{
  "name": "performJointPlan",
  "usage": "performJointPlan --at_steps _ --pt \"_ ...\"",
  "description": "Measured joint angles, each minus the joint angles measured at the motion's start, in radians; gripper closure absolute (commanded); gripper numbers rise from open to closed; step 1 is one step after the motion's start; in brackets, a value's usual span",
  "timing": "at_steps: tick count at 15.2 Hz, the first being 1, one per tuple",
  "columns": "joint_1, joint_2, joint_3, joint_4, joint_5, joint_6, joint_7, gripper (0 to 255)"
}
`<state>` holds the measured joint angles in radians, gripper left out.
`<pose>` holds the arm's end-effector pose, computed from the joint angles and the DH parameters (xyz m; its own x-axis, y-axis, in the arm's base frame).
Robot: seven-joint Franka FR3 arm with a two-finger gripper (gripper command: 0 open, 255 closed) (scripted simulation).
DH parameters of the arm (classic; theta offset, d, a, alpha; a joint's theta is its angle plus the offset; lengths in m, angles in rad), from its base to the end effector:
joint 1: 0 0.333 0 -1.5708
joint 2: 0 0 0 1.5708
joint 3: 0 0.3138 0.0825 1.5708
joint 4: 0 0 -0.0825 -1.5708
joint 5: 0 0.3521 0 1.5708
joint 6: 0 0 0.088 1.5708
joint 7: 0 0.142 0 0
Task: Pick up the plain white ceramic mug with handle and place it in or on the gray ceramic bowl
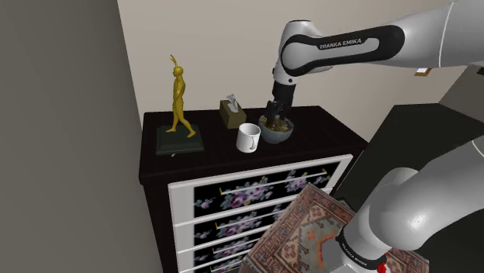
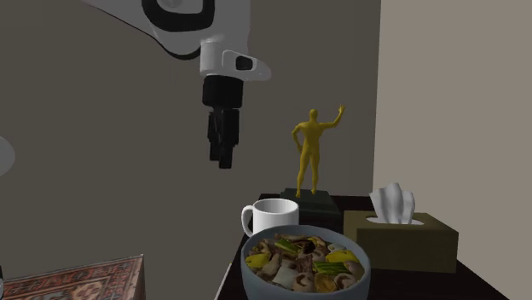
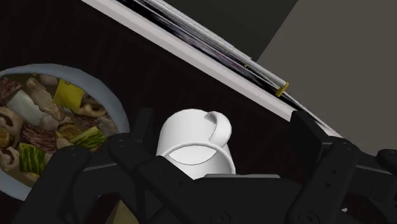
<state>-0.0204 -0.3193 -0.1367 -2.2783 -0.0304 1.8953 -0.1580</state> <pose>0.4102 -0.0705 0.4512 0.9978 0.0205 -0.0630 0.0190 -0.9995 -0.0249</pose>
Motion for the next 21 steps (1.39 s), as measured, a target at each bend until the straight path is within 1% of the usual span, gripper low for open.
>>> performJointPlan --at_steps 7,12,16,18,19,21 --pt "-0.004 0.275 -0.039 0.162 0.026 0.094 -0.117 0" --pt "-0.019 0.468 -0.049 0.319 0.056 0.116 -0.193 0" --pt "-0.021 0.505 -0.047 0.317 0.063 0.16 -0.206 0" --pt "-0.02 0.51 -0.044 0.306 0.068 0.189 -0.211 0" --pt "-0.022 0.511 -0.045 0.284 0.067 0.205 -0.211 0" --pt "-0.024 0.526 -0.046 0.278 0.068 0.216 -0.212 0"
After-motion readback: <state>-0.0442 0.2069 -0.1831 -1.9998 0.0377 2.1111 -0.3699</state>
